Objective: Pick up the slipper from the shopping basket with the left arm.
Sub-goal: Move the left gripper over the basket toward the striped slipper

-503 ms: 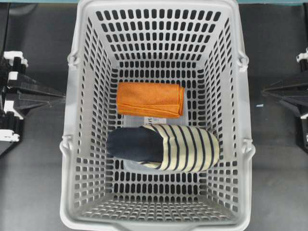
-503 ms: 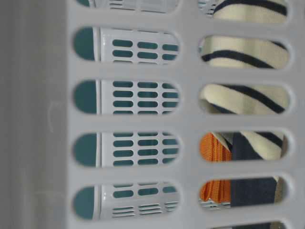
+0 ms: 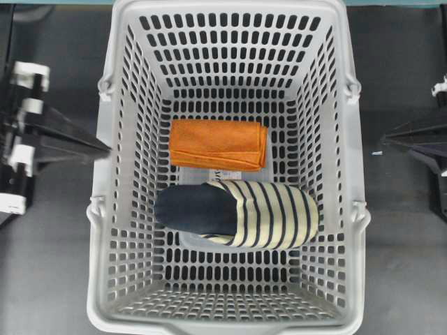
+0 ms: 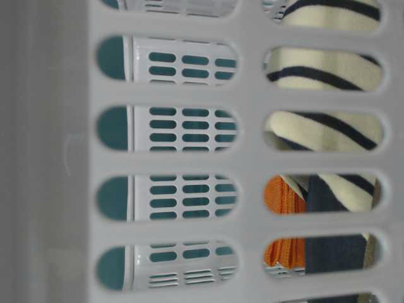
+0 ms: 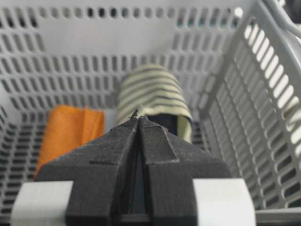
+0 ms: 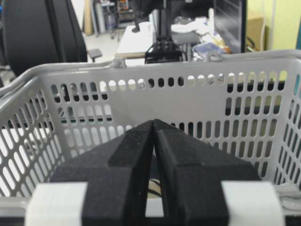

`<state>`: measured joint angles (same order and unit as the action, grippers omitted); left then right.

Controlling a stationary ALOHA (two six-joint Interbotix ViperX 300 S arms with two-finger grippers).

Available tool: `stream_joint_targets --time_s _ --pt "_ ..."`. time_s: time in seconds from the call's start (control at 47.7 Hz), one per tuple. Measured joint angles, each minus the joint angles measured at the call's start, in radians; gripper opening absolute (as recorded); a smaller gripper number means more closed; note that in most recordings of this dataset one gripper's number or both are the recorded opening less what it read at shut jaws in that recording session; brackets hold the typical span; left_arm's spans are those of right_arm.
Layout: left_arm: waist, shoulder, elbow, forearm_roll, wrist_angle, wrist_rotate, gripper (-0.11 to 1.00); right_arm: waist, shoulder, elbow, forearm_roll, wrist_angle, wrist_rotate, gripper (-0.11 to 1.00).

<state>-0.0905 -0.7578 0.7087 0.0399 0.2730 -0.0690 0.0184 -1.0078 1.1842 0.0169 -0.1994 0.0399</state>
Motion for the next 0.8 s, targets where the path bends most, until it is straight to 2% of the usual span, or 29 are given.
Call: stream_joint_targets --time_s 0.189,0.524,0.65,0.713,0.797 --pt "-0.023 0.210 -0.204 0.000 0.170 0.000 0.00 0.000 0.000 0.000 0.000 0.008 0.003 -0.02" --pt "-0.034 0.563 -0.502 0.000 0.463 -0.002 0.00 0.006 -0.003 0.002 0.000 0.008 0.005 -0.02" --pt "-0.040 0.673 -0.624 0.000 0.560 -0.025 0.01 0.006 -0.008 0.002 0.000 0.008 0.005 -0.02" --pt "-0.043 0.727 -0.680 0.002 0.600 -0.031 0.07 0.008 -0.011 0.003 0.000 0.008 0.005 -0.02" --pt "-0.048 0.787 -0.735 0.000 0.643 -0.040 0.27 0.008 -0.015 0.003 0.002 0.008 0.005 -0.02"
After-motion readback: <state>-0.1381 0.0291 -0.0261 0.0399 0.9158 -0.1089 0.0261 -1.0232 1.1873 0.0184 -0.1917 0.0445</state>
